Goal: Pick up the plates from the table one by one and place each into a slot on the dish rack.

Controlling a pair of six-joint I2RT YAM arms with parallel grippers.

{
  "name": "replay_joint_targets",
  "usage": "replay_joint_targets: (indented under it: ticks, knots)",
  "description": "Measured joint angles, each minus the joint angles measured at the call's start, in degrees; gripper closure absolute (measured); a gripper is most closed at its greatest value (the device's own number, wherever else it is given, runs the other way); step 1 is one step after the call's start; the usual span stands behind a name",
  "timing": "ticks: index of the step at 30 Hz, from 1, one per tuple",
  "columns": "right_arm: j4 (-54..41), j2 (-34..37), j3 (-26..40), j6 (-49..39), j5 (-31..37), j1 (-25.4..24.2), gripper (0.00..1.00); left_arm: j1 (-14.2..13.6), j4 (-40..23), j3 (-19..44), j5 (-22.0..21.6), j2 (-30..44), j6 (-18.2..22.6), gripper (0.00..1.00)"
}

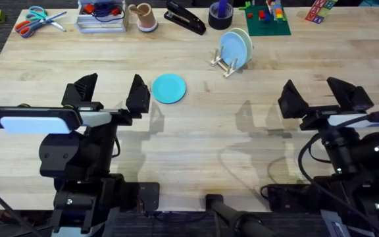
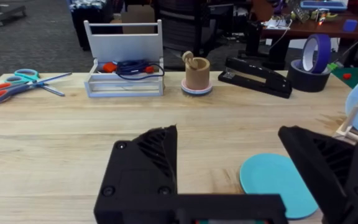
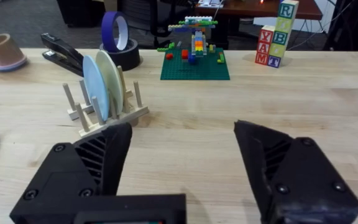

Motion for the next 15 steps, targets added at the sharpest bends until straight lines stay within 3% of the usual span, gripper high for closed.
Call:
replay_joint_targets:
  ticks: [10,15]
  knots:
    - [-0.16,0.0,0.0,0.02,0.0,0.0,0.006,0.0,0.51,0.09,0.0,0.0,-0.02,0.007]
    - [2.38,0.02,-0.09,0.02,0.0,0.0,0.007,0.0,-2.82,2.62,-0.01,0.0,-0.01,0.008]
